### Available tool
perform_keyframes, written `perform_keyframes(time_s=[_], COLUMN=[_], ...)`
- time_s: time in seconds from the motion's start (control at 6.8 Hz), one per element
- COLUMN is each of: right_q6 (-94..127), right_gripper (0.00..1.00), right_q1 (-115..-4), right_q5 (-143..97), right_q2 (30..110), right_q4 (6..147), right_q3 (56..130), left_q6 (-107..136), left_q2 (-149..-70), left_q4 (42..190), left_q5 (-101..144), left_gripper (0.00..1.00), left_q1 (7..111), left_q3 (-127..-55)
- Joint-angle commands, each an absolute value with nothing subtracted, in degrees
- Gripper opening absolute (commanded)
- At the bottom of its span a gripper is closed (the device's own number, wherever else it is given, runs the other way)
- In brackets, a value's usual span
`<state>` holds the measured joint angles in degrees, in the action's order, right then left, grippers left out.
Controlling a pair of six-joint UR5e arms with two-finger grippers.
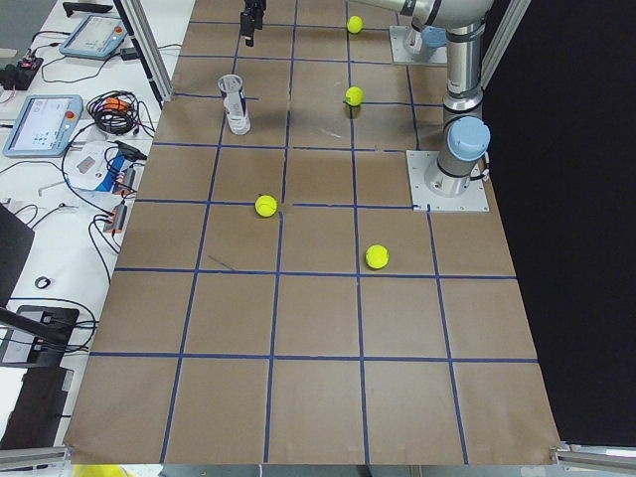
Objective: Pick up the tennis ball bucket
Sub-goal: 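Open the left gripper and raise it away from the upright can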
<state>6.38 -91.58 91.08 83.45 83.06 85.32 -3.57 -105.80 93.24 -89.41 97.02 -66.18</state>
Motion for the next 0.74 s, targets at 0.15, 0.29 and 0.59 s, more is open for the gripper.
perform_keyframes(time_s=[0.15,0.29,0.59], right_q6=[6.7,6.9,6.9], right_gripper=[1.0,1.0,1.0], right_q1=[-91.8,-91.8,-91.9], right_q5=[90.9,90.9,91.0], right_q2=[83.8,84.0,84.0], right_q4=[83.0,83.1,87.1], right_q3=[85.0,84.6,84.5], left_q6=[-2.2,-1.9,-1.5], left_q2=[-100.3,-100.4,-98.1], left_q4=[94.2,92.7,92.5], left_q5=[-88.6,-88.5,-89.1], left_gripper=[1.0,1.0,1.0], left_q1=[94.3,93.8,93.6], left_q3=[-73.5,-74.3,-77.4])
